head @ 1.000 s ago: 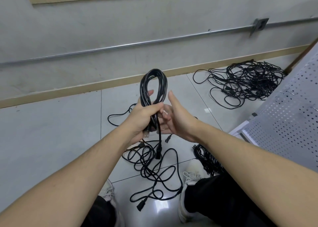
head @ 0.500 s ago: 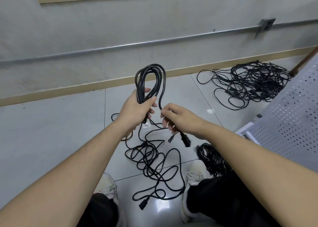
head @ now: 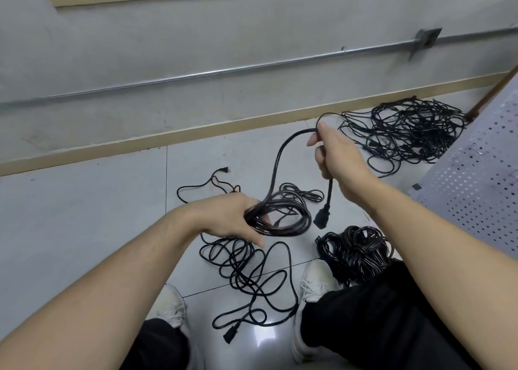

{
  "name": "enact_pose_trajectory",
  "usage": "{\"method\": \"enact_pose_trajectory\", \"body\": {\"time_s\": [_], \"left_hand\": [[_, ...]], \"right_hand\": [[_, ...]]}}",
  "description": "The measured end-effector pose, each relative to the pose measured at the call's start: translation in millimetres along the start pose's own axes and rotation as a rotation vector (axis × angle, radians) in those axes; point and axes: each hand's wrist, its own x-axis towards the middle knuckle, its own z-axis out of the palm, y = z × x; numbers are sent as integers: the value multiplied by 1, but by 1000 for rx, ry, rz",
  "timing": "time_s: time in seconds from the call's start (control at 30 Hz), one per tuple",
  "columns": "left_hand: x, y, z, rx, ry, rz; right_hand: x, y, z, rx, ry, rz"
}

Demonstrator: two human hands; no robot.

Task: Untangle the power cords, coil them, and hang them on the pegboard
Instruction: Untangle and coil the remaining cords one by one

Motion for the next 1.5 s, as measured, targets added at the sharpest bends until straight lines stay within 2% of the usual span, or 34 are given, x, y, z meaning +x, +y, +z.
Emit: {"method": "enact_pose_trajectory", "body": {"time_s": [0.1,0.17,0.27,0.33,0.43,0.53,0.6,0.7,0.8,0.9,0.97,1.07,1.17,1.27,1.37,1.43,1.5], "left_hand": [[4,5,5,-1,86,97],[3,7,3,-110,206,115],[-3,6,-3,-284,405,108],[-6,6,-7,-401,553,78],[-3,2,-16,-527,793,-26],[-3,-15,-27,-615,954,-187],[-6,-30,-33,-524,938,-307],[-10,-42,-34,-375,804,-410],[-4,-53,-26,-153,706,-418],[-1,-53,-18,136,633,-391],[1,-46,-11,314,530,-332],[4,-33,-2,433,330,-135],[3,-23,0,450,221,30],[-6,-16,-4,366,215,61],[-14,-8,-4,82,244,61],[-14,-4,-2,-80,302,51],[-12,-5,0,-130,446,48]], "right_hand": [[12,14,-6,-54,14,40],[14,24,-6,-212,-41,72],[7,34,-2,-525,-301,136],[-1,35,8,-650,-485,121],[-9,29,23,-806,-603,-99],[-14,23,32,-1046,-591,-407],[-17,20,33,-1010,-535,-597],[-23,18,31,-915,-491,-823],[-35,12,41,-904,-562,-964],[-46,6,56,-864,-616,-1029],[-44,4,58,-781,-526,-973],[-29,5,52,-716,-355,-757],[-9,19,40,-705,-334,-547],[5,32,31,-487,-391,-381],[8,43,22,-355,-549,-211],[7,51,22,-397,-624,-193],[4,54,26,-575,-621,-188]]}}
